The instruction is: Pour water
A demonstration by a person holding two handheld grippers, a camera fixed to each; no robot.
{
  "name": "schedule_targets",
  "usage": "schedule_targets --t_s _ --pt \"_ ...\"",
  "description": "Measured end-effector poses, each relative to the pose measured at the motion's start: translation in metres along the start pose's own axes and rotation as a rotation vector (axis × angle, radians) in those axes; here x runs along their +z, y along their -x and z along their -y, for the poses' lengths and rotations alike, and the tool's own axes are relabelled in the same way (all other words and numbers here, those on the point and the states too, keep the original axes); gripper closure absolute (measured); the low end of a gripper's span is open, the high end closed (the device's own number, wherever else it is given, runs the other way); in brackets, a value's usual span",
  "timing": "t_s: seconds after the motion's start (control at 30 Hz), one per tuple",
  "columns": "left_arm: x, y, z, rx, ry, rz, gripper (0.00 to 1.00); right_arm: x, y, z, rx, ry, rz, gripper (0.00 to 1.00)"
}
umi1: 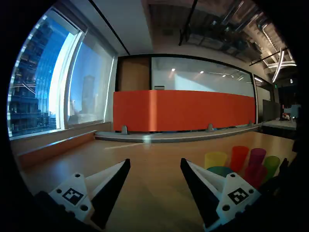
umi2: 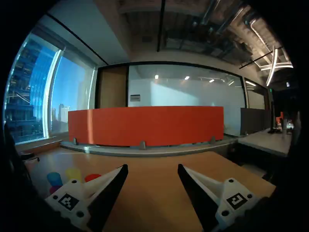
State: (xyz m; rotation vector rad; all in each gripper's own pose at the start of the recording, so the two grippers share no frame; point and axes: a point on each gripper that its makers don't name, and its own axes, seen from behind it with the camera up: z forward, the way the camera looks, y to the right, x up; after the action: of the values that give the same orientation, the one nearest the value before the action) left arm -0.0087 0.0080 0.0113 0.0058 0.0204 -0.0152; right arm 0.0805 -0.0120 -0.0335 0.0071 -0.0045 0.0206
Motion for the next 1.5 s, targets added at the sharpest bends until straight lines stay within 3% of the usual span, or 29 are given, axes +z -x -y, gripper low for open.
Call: schedule_targets --t_s 0.4,0.87,1.5 --pt "0.000 0.001 0.000 0.001 0.000 0.000 0.04 0.005 0.003 -0.013 -0.015 0.001 -0.057 0.01" --pt "0.000 0.002 0.000 0.001 0.000 -0.001 0.04 0.024 0.020 0.009 -0.027 -0.079 -0.086 0.01" --pt "0.000 0.002 0.001 0.001 0.000 -0.001 0.03 0.033 0.062 -0.016 0.041 0.006 -0.045 0.01"
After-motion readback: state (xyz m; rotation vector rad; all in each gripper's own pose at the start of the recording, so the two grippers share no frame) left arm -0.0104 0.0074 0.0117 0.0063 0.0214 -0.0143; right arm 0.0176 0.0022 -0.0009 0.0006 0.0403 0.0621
